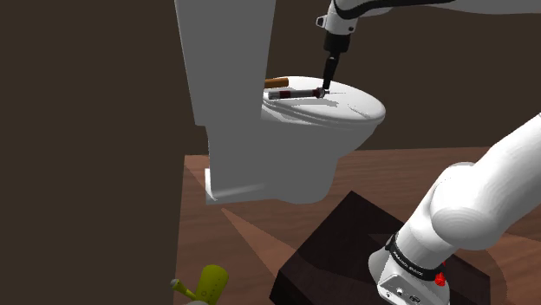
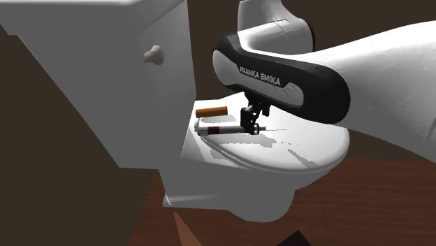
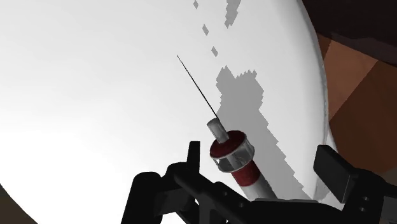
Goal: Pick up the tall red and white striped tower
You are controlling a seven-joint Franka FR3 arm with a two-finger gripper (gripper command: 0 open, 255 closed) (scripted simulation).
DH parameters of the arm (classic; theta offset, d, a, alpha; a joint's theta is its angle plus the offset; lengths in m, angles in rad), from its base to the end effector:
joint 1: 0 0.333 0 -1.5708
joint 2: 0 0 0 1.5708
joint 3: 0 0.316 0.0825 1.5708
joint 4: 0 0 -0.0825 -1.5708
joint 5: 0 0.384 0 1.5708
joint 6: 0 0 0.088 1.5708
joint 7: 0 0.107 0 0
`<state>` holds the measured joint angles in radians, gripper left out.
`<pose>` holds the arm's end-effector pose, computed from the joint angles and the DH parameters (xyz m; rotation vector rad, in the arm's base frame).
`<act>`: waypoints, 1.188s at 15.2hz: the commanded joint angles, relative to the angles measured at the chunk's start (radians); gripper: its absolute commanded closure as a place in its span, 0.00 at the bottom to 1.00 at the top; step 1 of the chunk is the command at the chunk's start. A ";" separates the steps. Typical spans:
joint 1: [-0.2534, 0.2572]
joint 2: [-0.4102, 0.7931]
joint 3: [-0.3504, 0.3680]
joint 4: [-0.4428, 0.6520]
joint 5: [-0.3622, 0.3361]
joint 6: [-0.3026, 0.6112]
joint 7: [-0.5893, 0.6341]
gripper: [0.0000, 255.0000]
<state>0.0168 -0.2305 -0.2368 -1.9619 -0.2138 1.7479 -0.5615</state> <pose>0.4740 -0.1356 0.5716 2.9362 0.5706 -0.0734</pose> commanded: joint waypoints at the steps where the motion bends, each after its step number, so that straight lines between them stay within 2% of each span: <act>1: 0.002 0.069 -0.009 0.067 -0.004 0.014 -0.042 0.00; 10: -0.001 0.071 -0.013 -0.033 -0.010 0.114 -0.026 0.00; 11: -0.002 0.069 -0.013 -0.035 -0.010 0.114 -0.027 1.00; 18: -0.002 0.067 -0.013 -0.036 -0.011 0.114 -0.026 1.00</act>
<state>0.0155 -0.1643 -0.2492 -1.9977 -0.2239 1.8619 -0.5879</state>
